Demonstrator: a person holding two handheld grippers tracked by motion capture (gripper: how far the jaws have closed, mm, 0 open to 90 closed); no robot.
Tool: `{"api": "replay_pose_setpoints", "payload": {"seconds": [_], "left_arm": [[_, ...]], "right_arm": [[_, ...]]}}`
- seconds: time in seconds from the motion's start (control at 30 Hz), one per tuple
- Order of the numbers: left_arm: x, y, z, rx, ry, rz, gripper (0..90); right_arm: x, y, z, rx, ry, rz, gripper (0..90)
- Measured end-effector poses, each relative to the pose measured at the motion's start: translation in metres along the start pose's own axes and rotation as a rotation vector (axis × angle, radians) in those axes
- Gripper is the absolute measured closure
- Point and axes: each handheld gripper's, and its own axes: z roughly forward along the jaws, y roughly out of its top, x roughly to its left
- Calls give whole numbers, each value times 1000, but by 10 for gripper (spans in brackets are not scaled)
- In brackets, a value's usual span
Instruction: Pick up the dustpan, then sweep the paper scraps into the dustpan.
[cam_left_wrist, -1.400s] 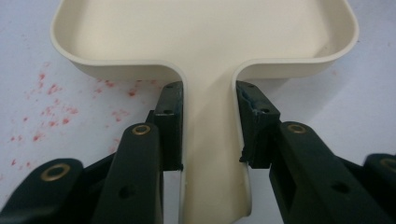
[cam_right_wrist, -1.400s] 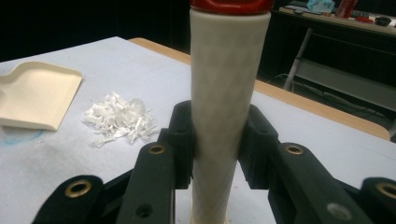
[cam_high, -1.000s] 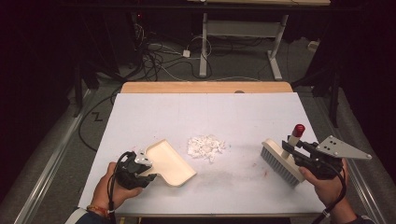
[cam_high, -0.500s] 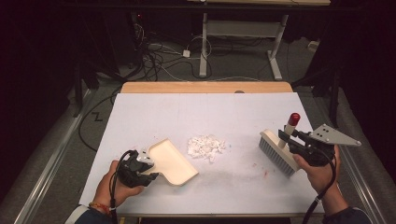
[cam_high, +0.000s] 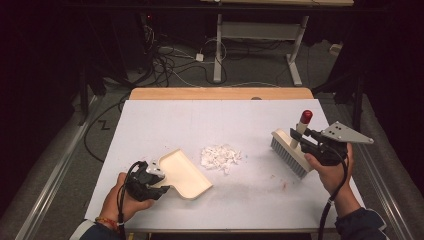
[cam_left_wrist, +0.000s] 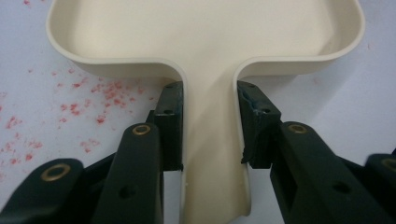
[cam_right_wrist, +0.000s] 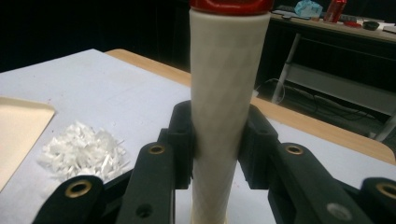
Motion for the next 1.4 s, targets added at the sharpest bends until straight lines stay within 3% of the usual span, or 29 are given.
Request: {"api": "replay_pose_setpoints", "payload": {"seconds": [0.2, 0.47, 0.5, 0.57, 0.7, 0.87, 0.9, 0.93, 0.97, 1.13, 1.23, 1.4], "left_arm": [[0, 2, 1, 4, 5, 10, 636], [-2, 0, 5, 11, 9, 5, 636], [-2, 0, 5, 11, 9, 5, 636], [-1, 1, 6, 14, 5, 9, 636], [-1, 1, 7, 14, 7, 11, 636], [-2, 0, 9, 21, 7, 7, 636], [-2, 0, 10, 21, 8, 8, 636], [-2, 0, 10, 21, 8, 8, 636], [-2, 0, 10, 23, 5, 4, 636], [-3, 3, 13, 27, 4, 6, 636], [-5, 5, 14, 31, 5, 6, 636], [-6, 7, 15, 34, 7, 9, 636]], "right_arm": [[-1, 8, 21, -19, 1, 14, 700], [6, 27, 68, -25, 58, 22, 700], [6, 27, 68, -25, 58, 22, 700], [14, 34, 88, -21, 62, -20, 700], [24, 40, 113, -25, 68, -51, 700], [32, 41, 139, -15, 63, -31, 700], [35, 40, 143, -7, 63, -46, 700], [35, 40, 143, -7, 63, -46, 700], [46, 38, 149, 33, 53, -109, 701], [70, 35, 150, 41, 109, -167, 698], [85, 29, 146, 42, 148, -179, 686], [104, 22, 136, 9, 205, -154, 682]]}}
